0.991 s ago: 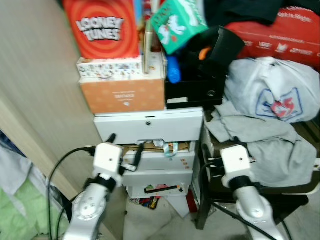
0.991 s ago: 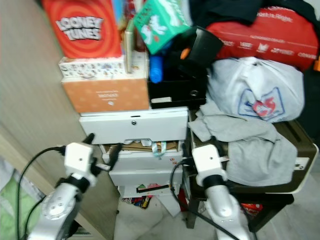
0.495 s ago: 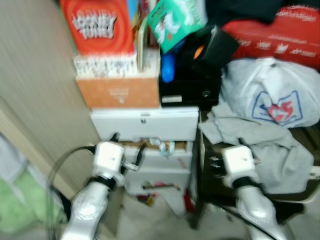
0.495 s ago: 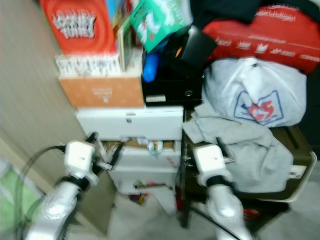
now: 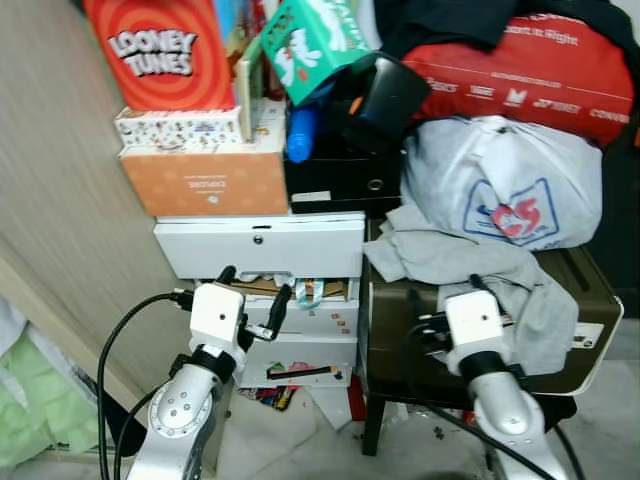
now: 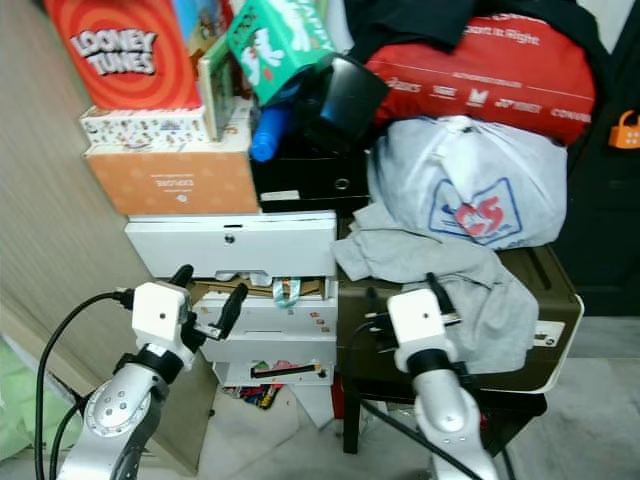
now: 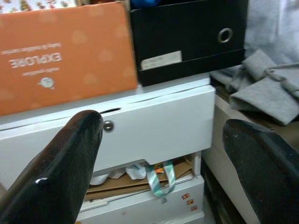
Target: Clean up the room
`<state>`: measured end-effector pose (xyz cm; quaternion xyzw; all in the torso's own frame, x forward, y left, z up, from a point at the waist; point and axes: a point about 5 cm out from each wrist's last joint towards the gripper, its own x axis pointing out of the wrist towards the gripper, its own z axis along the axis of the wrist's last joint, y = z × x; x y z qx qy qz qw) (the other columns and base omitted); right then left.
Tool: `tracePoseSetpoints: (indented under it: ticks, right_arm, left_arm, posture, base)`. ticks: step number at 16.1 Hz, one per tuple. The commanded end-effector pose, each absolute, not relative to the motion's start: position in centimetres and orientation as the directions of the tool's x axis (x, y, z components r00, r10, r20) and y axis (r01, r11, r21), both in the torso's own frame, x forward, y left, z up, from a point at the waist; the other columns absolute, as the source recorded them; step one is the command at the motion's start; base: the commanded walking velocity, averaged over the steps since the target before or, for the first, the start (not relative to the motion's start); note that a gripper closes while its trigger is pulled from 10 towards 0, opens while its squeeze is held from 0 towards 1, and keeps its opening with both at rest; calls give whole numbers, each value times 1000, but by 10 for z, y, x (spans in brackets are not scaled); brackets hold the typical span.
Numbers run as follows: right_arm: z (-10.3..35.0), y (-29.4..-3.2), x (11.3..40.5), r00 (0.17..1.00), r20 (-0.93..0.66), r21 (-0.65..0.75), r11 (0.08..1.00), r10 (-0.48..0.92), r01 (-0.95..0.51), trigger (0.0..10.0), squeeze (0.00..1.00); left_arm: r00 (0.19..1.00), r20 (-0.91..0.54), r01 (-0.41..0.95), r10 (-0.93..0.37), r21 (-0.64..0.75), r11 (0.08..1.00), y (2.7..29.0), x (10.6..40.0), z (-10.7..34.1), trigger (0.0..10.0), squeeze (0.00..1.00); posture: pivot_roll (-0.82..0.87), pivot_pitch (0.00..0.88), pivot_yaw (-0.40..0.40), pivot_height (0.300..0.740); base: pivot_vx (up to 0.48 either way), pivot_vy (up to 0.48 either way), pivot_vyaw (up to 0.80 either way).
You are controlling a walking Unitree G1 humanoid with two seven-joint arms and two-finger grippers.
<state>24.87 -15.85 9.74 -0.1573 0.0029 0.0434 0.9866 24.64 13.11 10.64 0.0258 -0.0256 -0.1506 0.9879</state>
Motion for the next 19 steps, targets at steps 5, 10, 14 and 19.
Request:
tracePoseSetpoints:
  ticks: [5,10,14,19]
  right_arm:
    - [100,-156,250,994,-12,-318,942,107,-105,10000,0]
    - [99,-154,251,994,-16,-312,944,109,-108,10000,0]
    - [99,-155,251,994,-19,-306,946,105,-106,10000,0]
    - [98,-156,252,994,-23,-304,946,108,-109,10000,0]
  left_arm:
    - [969,37,241,-245,79,967,143,247,107,10000,0]
    - [955,54,282,-291,134,950,139,245,109,10000,0]
    - [955,53,283,-291,128,951,136,245,109,10000,0]
    - [970,69,221,-232,132,966,142,245,110,10000,0]
  posture:
    - [-23,0,52,740]
    - [-18,0,54,740]
    - [-20,0,53,740]
    - [-18,0,52,740]
  base:
    - [0,0,320]
    - [0,0,800]
    - [0,0,800]
    - [0,0,800]
